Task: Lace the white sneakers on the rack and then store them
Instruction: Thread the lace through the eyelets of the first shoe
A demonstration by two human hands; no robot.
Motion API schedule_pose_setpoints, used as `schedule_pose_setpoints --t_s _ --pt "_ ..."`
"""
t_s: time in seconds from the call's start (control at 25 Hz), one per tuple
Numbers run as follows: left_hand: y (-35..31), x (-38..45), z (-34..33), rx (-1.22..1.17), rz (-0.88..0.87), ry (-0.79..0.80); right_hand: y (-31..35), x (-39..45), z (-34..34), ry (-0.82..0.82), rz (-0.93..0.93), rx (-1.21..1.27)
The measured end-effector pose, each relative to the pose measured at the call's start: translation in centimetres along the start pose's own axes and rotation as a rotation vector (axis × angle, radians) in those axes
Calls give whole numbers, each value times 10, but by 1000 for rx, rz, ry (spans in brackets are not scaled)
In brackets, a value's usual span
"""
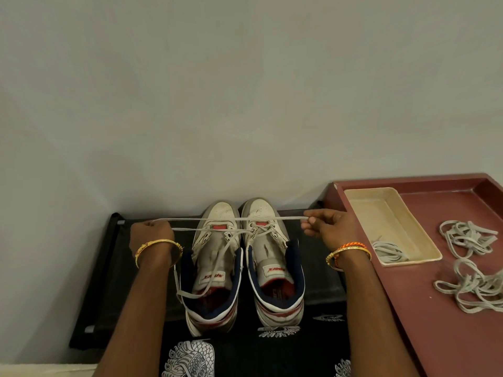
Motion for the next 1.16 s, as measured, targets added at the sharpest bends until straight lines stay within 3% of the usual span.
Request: schedule_pose_setpoints --t_s 0.08,0.16,0.2,0.28,0.36,0.68,0.84,0.96,1.16 --pt "-4 -3 3 83 -50 -65 3 -2 -2 3 11 23" --pt "-29 -18 -2 241 -331 -84 8 -3 -6 9 77 -89" --pt "-46 -34 -16 251 -532 -13 11 -5 -11 30 113 -153" --pt "-67 -85 -53 166 -861 282 15 -6 -27 108 152 -192" --pt "-64 -125 -87 207 -982 525 19 -8 -43 175 188 -176" --pt "-28 -111 -140 354 -736 742 2 6 -59 164 139 -215" --pt "-24 -105 -143 567 -769 580 -14 12 -59 140 9 -313" --pt "-22 -104 -148 769 -768 492 -26 7 -58 219 -114 -494" --pt "-16 -102 -159 1051 -735 423 -30 7 -55 252 -171 -477"
Point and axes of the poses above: each hand's wrist, its own x-axis towards the middle knuckle, its own z-axis out of the back of the hand, y = z × x, the point moved 8 cm from there along x, towards the middle knuckle, and after that the axes turned 6 degrees about -y, right-handed, at the moved point
